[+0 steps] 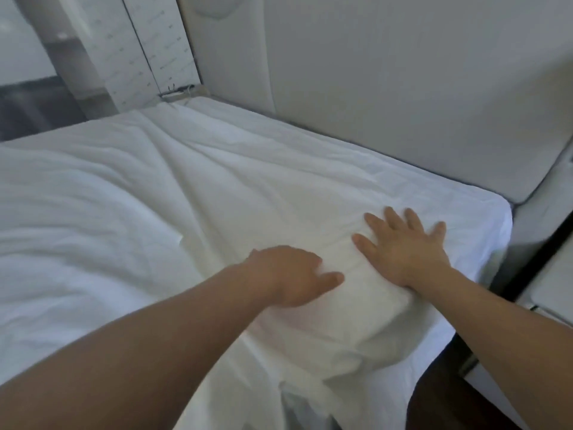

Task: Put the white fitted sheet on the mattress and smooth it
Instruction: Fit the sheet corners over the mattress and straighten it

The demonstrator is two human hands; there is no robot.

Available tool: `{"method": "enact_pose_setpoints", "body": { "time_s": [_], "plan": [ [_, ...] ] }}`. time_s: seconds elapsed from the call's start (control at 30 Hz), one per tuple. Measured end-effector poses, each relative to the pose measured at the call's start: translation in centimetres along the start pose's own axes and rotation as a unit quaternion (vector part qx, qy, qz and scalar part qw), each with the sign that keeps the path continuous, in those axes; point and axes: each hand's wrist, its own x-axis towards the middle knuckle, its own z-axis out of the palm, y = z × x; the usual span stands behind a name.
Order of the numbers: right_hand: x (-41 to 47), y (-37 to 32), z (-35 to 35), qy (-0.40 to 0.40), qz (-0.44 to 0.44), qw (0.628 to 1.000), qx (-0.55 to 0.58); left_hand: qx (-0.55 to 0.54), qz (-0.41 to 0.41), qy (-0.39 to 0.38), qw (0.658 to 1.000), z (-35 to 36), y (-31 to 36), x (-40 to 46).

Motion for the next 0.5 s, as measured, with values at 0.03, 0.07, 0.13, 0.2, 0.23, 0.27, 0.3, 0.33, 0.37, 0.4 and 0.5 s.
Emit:
{"method": "enact_pose_setpoints", "body": {
  "time_s": [0.03, 0.07, 0.13, 0.2, 0.23, 0.27, 0.3, 0.33, 0.37, 0.4, 0.5],
  "plan": [
    [0.0, 0.0, -0.4, 0.005, -0.001, 1.000, 0.003, -0.038, 0.001, 0.047, 0.998, -0.3, -0.6, -0.8],
    [-0.3, -0.1, -0.7, 0.010, -0.003, 1.000, 0.007, -0.067, -0.003, 0.095, 0.993, 0.0, -1.3, -2.3],
    [-1.2, -0.8, -1.3, 0.034, 0.014, 0.998, 0.051, -0.076, -0.013, 0.159, 0.984, 1.7, -2.3, -5.4],
    [-3.4, -3.1, -2.2, 0.061, 0.036, 0.986, 0.154, -0.072, -0.017, 0.182, 0.980, 3.9, -3.5, -8.6],
    [-5.0, -4.7, -2.7, 0.058, 0.028, 0.979, 0.195, -0.077, -0.017, 0.192, 0.978, 5.2, -3.9, -10.1],
    [-6.7, -6.6, -3.0, 0.043, 0.013, 0.976, 0.214, -0.087, -0.017, 0.204, 0.975, 6.2, -4.2, -11.6],
    [-8.6, -8.5, -3.0, 0.017, -0.004, 0.976, 0.217, -0.098, -0.014, 0.213, 0.972, 7.2, -4.4, -13.1],
    [-10.6, -10.3, -2.7, -0.007, -0.020, 0.977, 0.211, -0.102, -0.012, 0.212, 0.972, 8.0, -4.6, -14.9],
    [-12.3, -11.5, -2.3, -0.021, -0.032, 0.977, 0.211, -0.098, -0.006, 0.204, 0.974, 8.8, -4.5, -16.3],
    [-13.7, -12.5, -2.0, -0.014, -0.035, 0.971, 0.235, -0.091, 0.001, 0.194, 0.977, 9.4, -4.5, -17.7],
    [-17.9, -14.1, -2.3, 0.041, 0.044, 0.917, 0.395, -0.044, 0.017, 0.168, 0.985, 11.6, -4.6, -21.2]
  ]
}}
